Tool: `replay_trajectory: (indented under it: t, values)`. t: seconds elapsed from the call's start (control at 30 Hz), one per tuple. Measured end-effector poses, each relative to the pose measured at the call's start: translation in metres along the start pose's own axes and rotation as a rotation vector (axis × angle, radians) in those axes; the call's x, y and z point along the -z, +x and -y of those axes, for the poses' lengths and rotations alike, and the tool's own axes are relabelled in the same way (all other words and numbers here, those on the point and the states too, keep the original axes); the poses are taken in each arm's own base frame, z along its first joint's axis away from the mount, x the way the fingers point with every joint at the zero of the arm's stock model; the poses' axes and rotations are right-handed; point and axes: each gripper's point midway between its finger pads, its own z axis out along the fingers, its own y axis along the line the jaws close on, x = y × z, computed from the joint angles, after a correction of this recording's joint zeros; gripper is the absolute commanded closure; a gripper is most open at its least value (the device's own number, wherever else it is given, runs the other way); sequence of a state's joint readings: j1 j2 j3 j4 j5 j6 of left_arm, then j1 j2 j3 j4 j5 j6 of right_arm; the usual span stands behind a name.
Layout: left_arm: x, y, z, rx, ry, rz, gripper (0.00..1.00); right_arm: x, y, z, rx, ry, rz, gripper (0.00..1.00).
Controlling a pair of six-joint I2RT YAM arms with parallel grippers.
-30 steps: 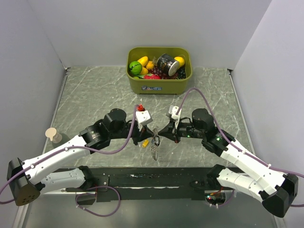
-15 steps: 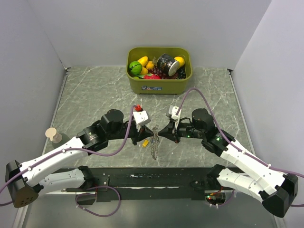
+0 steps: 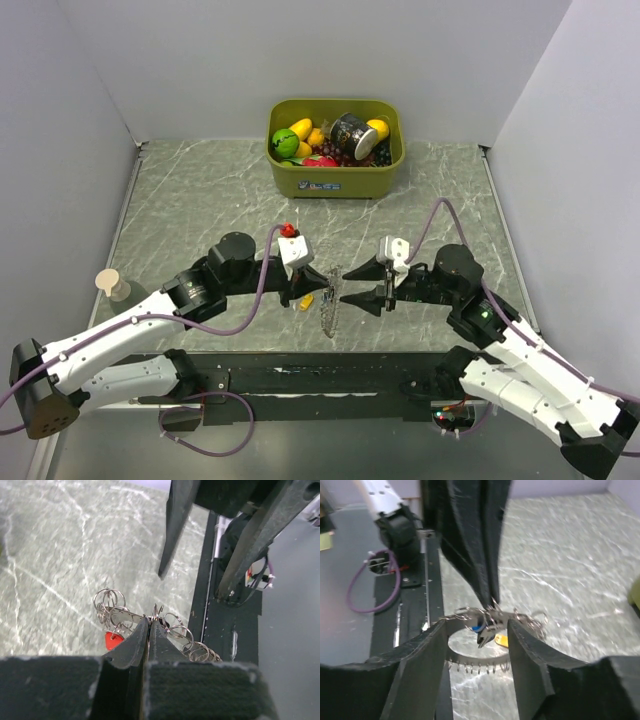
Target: Put the keys on the keyring
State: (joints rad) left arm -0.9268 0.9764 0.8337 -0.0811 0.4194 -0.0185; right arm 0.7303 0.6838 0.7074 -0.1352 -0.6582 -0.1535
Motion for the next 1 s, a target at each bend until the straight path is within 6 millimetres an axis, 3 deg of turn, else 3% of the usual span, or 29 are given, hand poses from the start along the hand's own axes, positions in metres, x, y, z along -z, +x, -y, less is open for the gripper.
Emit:
replay_trajectory:
  t: [0.17,0.43,1.0]
  values:
    - [0.0,-0.007,0.007,-0.019,0.043,0.041,0.99,-0.004,-0.005,-0.011,0.003,-0.085,0.013,0.56]
    - [0.001,-0.013,0.012,-0.033,0.069,0.068,0.99,-0.01,0.001,-0.011,-0.025,-0.11,-0.008,0.65]
    - [0.001,-0.018,0.017,-0.069,0.101,0.087,0.99,-0.004,-0.013,-0.003,-0.002,-0.035,0.035,0.53]
